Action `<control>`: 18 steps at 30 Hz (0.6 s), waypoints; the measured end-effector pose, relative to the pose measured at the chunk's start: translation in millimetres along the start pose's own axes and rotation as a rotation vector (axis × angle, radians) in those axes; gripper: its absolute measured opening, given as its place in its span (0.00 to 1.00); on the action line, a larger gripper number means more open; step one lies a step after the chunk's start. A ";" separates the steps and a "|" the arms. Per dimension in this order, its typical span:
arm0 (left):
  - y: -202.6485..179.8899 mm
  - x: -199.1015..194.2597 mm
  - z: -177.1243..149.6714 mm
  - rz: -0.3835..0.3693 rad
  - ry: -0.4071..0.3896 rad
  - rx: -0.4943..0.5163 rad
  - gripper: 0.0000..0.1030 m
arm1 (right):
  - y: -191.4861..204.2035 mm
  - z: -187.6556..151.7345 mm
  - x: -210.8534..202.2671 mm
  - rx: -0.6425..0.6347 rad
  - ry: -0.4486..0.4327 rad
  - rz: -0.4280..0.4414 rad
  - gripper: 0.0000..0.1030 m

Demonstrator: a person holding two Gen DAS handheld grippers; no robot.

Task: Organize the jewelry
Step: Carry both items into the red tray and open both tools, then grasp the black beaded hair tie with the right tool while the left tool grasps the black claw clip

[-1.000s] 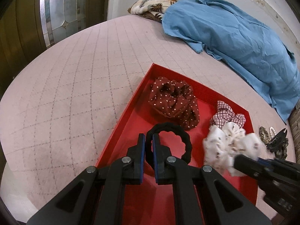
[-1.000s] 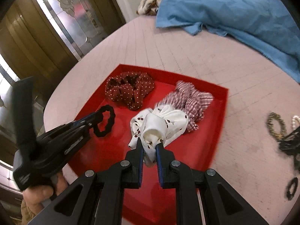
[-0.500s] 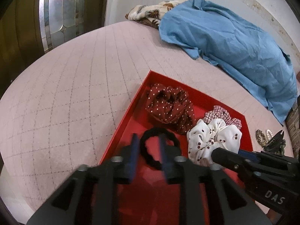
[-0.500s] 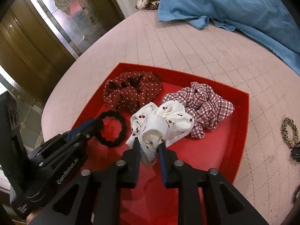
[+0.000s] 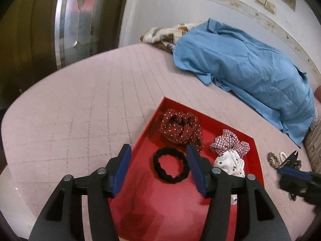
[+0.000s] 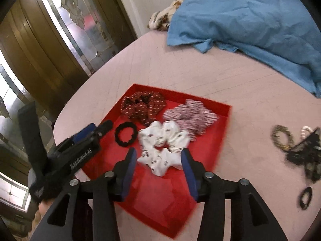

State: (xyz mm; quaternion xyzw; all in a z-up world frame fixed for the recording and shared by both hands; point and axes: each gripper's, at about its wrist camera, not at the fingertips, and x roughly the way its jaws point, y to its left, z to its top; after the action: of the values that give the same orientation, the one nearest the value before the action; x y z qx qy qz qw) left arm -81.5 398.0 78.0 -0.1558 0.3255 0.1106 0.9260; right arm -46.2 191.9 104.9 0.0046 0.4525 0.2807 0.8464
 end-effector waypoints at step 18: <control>-118.7 -72.9 -22.3 -0.106 0.050 0.282 0.65 | -211.7 -133.7 -142.2 0.385 -0.080 -0.287 0.59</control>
State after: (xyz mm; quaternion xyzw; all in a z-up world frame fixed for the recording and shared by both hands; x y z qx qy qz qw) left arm -113.5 272.3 133.6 -0.0440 0.3522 0.0111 0.9348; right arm -110.8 -87.5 79.1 0.1126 0.4600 0.0659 0.8783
